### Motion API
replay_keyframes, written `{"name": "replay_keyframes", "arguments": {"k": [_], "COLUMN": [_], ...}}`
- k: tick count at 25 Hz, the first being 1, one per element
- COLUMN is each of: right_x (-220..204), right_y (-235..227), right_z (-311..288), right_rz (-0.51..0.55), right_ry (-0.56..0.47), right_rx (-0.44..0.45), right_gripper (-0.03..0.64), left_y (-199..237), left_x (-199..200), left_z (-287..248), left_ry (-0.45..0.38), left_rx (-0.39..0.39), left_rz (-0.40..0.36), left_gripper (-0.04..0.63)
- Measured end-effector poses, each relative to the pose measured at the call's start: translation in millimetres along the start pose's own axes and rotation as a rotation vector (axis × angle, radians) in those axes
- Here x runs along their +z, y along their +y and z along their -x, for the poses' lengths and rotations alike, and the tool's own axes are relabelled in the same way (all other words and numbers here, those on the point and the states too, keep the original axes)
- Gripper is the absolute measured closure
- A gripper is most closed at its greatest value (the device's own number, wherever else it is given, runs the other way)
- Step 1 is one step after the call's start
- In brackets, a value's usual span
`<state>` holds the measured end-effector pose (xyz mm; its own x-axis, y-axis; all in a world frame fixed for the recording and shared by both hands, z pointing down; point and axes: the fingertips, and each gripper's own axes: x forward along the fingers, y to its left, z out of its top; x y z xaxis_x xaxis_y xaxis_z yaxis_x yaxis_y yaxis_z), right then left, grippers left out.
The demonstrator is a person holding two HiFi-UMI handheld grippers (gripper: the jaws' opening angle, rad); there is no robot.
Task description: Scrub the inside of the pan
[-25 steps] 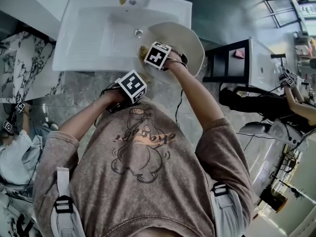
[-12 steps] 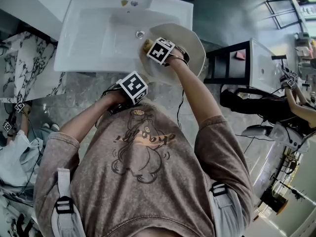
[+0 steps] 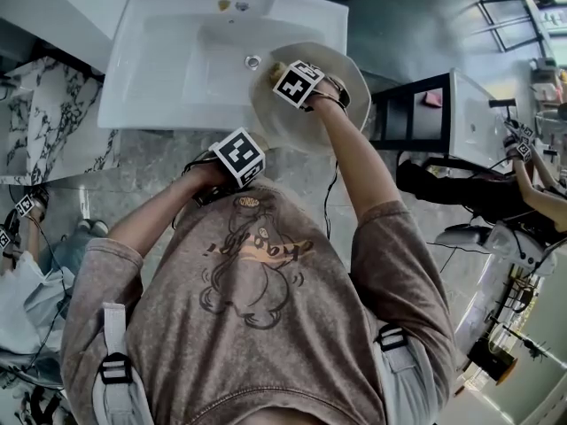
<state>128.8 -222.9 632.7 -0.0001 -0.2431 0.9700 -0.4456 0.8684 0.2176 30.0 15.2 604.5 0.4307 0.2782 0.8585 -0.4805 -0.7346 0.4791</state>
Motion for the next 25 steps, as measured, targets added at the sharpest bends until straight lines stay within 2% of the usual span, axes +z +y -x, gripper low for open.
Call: {"name": "replay_keyframes", "arguments": {"k": [3, 13, 17, 25], "right_x": [1.2, -48.2, -55.6, -83.3], "right_y": [-5.1, -38.2, -39.1, -38.4], "right_z": [-6.6, 5.1, 3.2, 10.2], "right_rz": [0.006, -0.059, -0.024, 0.049], "right_ry": [-0.038, 0.088, 0.103, 0.201], "right_rx": [0.016, -0.062, -0.049, -0.038], "right_gripper": [0.477, 0.477, 0.477, 0.477], "left_y": [0.2, 0.0, -0.1, -0.5], "left_x": [0.2, -0.1, 0.1, 0.1], "left_z": [0.1, 0.9, 0.2, -0.1], "left_ry": [0.001, 0.004, 0.003, 0.001], "left_rx": [-0.001, -0.014, -0.018, -0.022], "left_rz": [-0.001, -0.001, -0.001, 0.003], "left_gripper": [0.534, 0.534, 0.534, 0.534]}}
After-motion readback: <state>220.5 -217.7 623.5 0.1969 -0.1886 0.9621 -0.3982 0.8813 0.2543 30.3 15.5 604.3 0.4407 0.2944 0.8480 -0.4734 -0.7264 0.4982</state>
